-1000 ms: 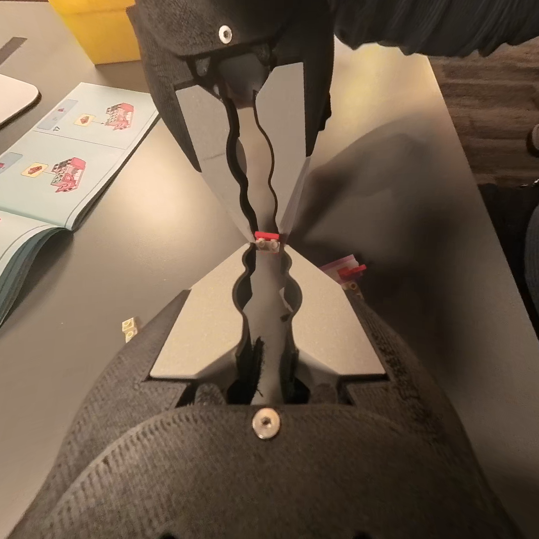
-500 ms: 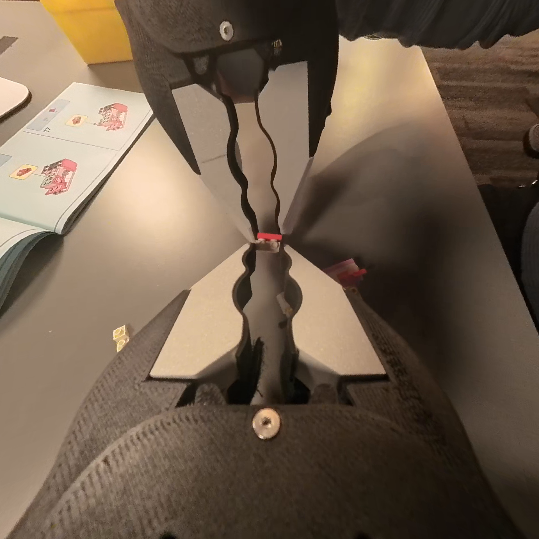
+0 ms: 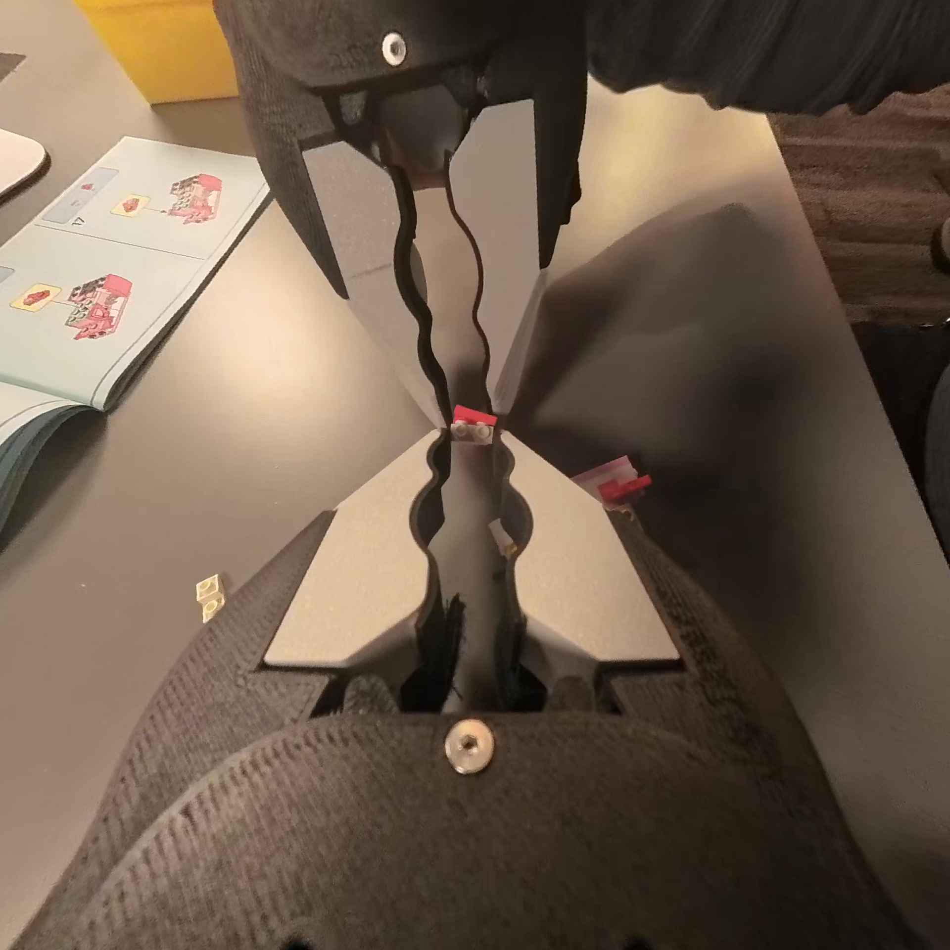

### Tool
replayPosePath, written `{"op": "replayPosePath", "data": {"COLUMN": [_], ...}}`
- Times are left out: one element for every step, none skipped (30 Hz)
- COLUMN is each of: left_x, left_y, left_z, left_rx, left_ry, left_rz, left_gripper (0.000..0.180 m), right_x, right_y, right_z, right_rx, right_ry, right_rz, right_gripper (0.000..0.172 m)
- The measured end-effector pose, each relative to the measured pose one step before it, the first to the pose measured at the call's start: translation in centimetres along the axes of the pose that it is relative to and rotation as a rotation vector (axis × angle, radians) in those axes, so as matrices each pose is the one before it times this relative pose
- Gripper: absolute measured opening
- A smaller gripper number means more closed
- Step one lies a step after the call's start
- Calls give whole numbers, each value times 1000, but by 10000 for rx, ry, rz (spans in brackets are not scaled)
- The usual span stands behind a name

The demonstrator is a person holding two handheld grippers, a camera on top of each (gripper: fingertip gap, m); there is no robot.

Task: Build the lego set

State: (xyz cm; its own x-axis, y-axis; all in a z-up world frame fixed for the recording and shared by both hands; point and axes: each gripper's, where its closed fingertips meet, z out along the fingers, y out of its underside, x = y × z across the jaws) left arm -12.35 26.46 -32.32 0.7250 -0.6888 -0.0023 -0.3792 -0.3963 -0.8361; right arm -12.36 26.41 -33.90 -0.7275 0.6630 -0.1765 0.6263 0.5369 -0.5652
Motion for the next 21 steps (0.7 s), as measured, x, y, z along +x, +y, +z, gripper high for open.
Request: {"op": "replayPosePath", "data": {"left_x": [-26, 2, 32, -7, 1, 17, 7, 11, -50, -34, -28, -33, -41, -23, -46, -35, -17, -3, -10, -6, 9], "left_y": [7, 12, 17, 46, 61, 44, 47, 40, 35, 19, 4, -14, -26, -40, -27, 1, -2, -1, -4, -12, -13], "left_z": [-1, 9, 32, 53, 59, 67, 62, 38, 33, 10, -3, -21, -29, -24, -21, -12, 7, 11, 16, 14, 15], "left_rx": [6, 6, -2, -22, -30, -18, -17, -19, -10, -2, 11, 18, 23, 22, 18, 7, 10, 6, 6, 3, 4], "left_ry": [0, 7, 13, -9, -2, 14, 4, -1, -22, -14, 0, -4, -11, -11, -19, -12, 4, 7, 0, -1, 1], "left_rz": [-4, 0, 11, 24, 17, 6, 11, 14, -2, -20, -30, -33, -25, -10, -14, -24, -19, -22, -15, -13, -10], "left_gripper": [15, 15, 15, 15, 15, 15, 15, 15, 15, 15, 15, 15, 15, 15, 15, 15, 15, 15, 15, 15, 15], "right_x": [4, -36, -31, -25, -17, -14, -11, 51, 75, 58, -19, -82, -52, -1, -18, 74, -8, -191, -52, -99, -143], "right_y": [-22, -46, -83, -82, -60, -19, 27, 61, 56, 34, -29, -104, -92, -42, -58, -57, 49, 65, 66, 74, 24], "right_z": [4, -32, -82, -100, -120, -120, -124, -142, -152, -179, -204, -210, -183, -112, -27, 59, 124, 145, 166, 186, 206], "right_rx": [46, 69, 102, 116, 109, 105, 87, 81, 108, 130, 187, 257, 267, 255, 257, 257, 163, 115, 68, 15, 24], "right_ry": [-39, -54, -46, -31, -3, 10, 23, 66, 100, 139, 195, 275, 396, 505, 557, 670, 647, 511, 512, 363, 219], "right_rz": [-16, -10, 9, 15, 6, -9, -2, 16, 48, 97, 95, 36, -11, -12, -57, -102, -209, -305, -235, -152, -62], "right_gripper": [15, 15, 16, 16, 17, 17, 17, 17, 17, 17, 18, 20, 23, 26, 29, 30, 31, 32, 31, 30, 29]}}
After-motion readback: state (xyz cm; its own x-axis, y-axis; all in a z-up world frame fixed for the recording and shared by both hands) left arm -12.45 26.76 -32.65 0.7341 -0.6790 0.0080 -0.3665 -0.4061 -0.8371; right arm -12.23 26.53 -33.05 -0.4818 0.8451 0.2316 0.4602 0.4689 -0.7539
